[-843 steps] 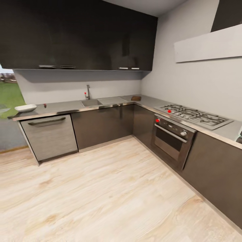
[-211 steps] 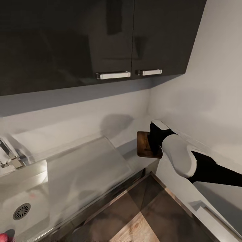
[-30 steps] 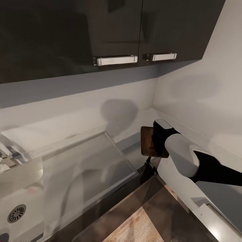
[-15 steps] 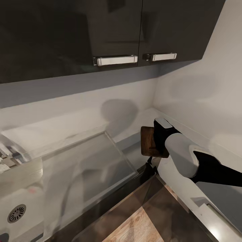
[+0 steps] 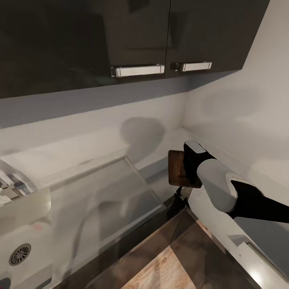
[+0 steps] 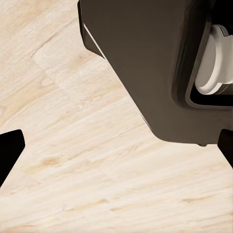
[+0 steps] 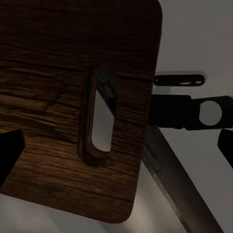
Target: In the kitchen, take the Vidalia onion out of the sink, dice it on the chopping board with the paring knife, put the diced onion into the bowl on the countertop, then place both the paring knife and the chopping board into the sink.
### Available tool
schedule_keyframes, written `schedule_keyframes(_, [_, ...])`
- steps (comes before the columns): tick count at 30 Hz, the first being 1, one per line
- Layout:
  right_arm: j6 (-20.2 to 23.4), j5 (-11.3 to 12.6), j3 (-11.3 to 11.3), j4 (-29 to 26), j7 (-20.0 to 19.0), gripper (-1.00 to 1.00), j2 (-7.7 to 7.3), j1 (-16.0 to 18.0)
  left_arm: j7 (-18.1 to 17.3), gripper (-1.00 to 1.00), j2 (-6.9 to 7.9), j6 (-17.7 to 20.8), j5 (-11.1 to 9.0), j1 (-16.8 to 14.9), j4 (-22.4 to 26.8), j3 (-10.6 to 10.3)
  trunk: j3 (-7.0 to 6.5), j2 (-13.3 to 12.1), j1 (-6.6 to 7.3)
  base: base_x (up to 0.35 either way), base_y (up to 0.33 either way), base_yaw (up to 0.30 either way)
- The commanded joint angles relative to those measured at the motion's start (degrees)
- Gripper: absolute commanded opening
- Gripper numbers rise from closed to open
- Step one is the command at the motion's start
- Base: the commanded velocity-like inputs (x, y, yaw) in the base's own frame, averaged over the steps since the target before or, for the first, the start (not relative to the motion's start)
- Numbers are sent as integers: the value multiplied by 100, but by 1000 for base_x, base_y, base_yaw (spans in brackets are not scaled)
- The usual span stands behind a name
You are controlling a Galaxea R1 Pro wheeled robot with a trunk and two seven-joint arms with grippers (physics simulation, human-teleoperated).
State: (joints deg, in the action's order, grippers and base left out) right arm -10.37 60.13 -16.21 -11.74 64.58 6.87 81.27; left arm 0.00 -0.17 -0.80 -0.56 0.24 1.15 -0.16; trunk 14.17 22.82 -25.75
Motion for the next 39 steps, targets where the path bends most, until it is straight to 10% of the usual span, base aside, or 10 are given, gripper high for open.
schedule_keyframes(1, [-53, 60, 38, -5, 12, 100, -1, 3, 0, 100, 0, -8, -6, 2, 9, -2, 15, 10, -3, 0, 0, 0])
schedule_keyframes(39, [-46, 60, 39, -4, 20, 100, -45, 2, 0, 100, 0, -8, -6, 3, 12, -2, 249, 10, -3, 0, 0, 0])
